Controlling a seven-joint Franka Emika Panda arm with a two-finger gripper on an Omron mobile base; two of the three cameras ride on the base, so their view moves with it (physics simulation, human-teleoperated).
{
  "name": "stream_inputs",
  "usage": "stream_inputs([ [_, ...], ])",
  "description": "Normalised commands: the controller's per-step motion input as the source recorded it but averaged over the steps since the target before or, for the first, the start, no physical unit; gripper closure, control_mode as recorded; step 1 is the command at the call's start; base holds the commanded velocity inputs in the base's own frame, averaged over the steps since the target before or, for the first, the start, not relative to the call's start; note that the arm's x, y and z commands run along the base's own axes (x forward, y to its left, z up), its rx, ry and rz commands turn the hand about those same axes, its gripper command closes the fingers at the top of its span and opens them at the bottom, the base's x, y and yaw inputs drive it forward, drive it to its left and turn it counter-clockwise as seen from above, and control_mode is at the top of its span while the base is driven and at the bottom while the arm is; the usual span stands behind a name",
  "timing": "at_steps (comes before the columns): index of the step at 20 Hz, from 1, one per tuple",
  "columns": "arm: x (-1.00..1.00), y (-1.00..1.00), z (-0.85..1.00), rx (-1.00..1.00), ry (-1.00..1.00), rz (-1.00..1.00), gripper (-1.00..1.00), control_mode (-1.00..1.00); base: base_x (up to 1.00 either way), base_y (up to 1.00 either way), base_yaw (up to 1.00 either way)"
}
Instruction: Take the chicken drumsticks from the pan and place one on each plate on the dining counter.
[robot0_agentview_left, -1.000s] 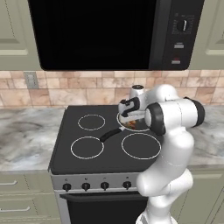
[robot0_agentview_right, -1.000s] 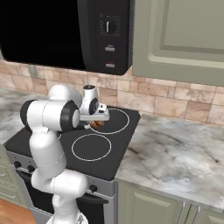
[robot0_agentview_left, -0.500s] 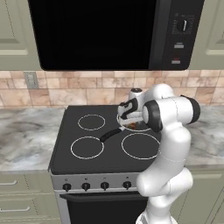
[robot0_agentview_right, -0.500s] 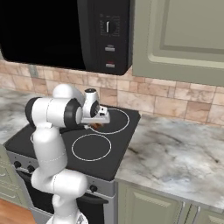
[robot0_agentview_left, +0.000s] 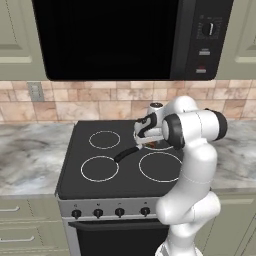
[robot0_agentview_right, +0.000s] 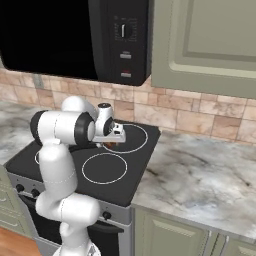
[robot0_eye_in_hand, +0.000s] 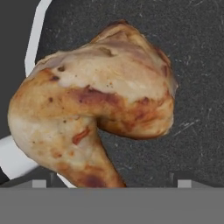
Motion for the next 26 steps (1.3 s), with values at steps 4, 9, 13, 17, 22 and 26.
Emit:
stream_inputs([
  [4,0.06,0.00,-0.06,0.02,0.00,0.00,-1.00,-1.00,0.00,0.00,0.00],
  [9,0.01,0.00,-0.11,0.02,0.00,0.00,-1.00,-1.00,0.00,0.00,0.00],
  [13,0.06,0.00,-0.05,0.02,0.00,0.00,1.00,-1.00,0.00,0.00,0.00],
  [17,0.01,0.00,0.00,0.01,0.00,0.00,1.00,-1.00,0.00,0.00,0.00],
  [22,0.00,0.00,0.08,0.01,0.00,0.00,1.00,-1.00,0.00,0.00,0.00],
  [26,-0.10,0.00,0.37,0.04,0.00,0.00,1.00,-1.00,0.00,0.00,0.00],
])
